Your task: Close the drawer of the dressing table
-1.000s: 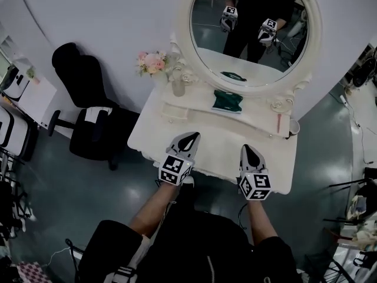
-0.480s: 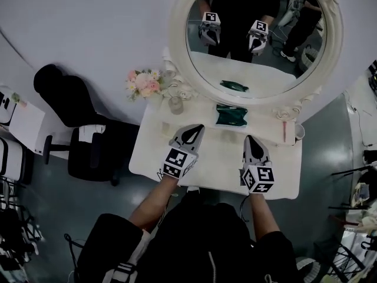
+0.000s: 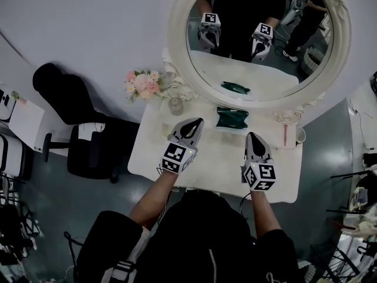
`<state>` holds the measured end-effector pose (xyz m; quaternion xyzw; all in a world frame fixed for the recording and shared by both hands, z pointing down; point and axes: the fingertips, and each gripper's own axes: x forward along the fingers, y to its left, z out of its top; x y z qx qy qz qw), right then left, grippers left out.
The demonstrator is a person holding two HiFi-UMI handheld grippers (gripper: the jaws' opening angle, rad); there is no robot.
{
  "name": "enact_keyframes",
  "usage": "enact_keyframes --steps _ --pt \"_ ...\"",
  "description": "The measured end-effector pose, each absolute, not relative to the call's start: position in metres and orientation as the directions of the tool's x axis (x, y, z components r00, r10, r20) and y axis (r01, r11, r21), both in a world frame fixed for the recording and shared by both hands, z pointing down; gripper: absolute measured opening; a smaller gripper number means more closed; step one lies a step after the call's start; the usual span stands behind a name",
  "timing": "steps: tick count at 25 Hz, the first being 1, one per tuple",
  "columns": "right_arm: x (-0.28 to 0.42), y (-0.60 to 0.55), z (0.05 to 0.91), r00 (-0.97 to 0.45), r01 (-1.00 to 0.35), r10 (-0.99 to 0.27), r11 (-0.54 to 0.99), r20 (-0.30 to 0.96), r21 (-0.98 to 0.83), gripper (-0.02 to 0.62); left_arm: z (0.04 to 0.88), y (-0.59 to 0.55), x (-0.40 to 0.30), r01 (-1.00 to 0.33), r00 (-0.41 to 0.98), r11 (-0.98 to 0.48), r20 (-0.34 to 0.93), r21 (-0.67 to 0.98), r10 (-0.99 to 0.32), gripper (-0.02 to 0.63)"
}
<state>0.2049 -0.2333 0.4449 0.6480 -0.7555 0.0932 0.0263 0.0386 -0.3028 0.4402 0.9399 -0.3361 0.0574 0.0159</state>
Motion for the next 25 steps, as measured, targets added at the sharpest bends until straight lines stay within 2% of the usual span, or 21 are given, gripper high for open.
enact_keyframes --steps 7,16,25 --pt "0.186 -0.242 0.451 -0.232 -0.97 -0.956 0.216 0.178 -0.108 0.003 0.447 -0.3 0.015 -0.686 0.721 -0.728 0.131 -0.005 -0.68 0.0" --pt "0.124 -0.262 0.466 -0.377 -0.925 -0.905 0.357 0.196 -0.132 0.003 0.458 -0.298 -0.058 -0.794 0.6 -0.607 0.156 0.001 -0.784 0.0" --pt "0.085 -0.257 0.49 -0.471 -0.882 -0.845 0.446 0.254 -0.153 0.003 0.494 -0.281 -0.1 -0.849 0.521 -0.526 0.236 0.044 -0.821 0.0"
